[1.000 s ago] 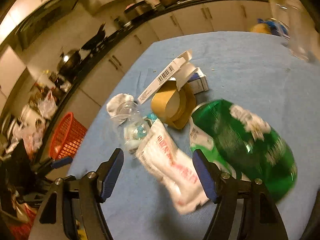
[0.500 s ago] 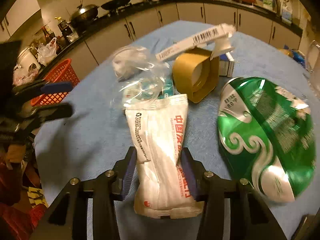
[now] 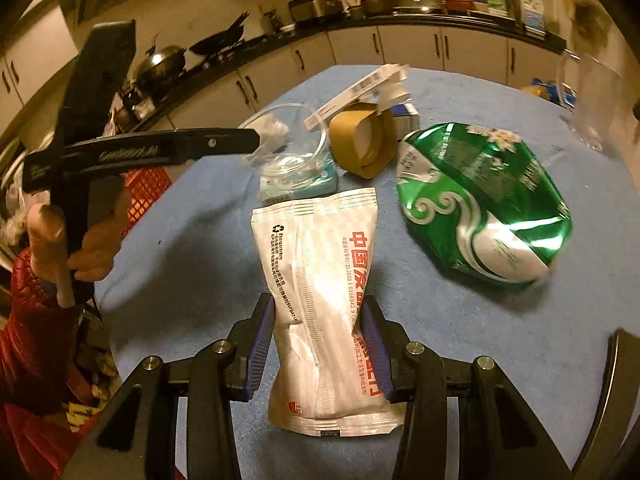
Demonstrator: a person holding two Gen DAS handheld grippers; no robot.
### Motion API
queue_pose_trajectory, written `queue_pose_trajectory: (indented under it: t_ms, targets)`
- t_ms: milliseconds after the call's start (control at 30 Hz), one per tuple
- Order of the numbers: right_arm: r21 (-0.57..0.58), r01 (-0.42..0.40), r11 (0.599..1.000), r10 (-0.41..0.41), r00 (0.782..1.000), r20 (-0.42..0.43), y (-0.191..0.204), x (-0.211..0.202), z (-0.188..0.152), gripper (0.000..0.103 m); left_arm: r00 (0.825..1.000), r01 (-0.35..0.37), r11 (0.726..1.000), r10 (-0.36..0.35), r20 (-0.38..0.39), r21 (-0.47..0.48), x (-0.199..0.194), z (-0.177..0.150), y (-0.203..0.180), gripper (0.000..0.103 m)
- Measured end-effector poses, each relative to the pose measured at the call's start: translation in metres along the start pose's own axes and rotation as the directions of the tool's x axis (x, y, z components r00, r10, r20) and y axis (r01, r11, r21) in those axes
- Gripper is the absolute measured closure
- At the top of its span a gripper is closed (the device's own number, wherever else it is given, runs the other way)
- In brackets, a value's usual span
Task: Collect trash
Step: 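Grasp the white printed packet with the right tool, then grasp the clear plastic cup with the left tool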
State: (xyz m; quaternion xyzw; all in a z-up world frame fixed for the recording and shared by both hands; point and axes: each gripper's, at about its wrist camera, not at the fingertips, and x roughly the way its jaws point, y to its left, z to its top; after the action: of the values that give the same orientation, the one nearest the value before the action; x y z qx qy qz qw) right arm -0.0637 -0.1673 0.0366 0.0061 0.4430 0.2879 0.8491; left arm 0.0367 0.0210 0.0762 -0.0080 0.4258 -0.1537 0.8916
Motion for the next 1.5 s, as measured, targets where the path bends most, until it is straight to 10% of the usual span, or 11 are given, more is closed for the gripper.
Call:
queue_pose_trajectory:
  t_ms: [133,300,1067,1500]
  targets:
    - [0.036,-0.006,0.999,0.005,1.0,0.017,-0.002,0.0,0.0,0.056,1.0,-0.023,1.0,0.023,-0.018,-0.003,0.016,0.011,-0.002,0.039]
    - [0.075,-0.002,0.997,-0.001,1.0,0.03,-0.006,-0.004,-0.003,0.056,0.996,-0.036,0.999,0.035,-0.077,-0.013,0.035,0.007,0.0,0.089]
    - [0.099,-0.038,0.994,0.024,0.991,0.131,0.04,-0.013,0.022,0.055,0.983,-0.07,0.997,0.074,0.166,-0.031,-0.089,-0.058,0.017,0.089]
    - [-0.054,-0.157,0.986,0.162,0.981,0.103,0.13,0.015,0.069,0.055,0.941,-0.188,0.97,0.222,0.254,-0.153,-0.181,-0.084,0.099,0.089]
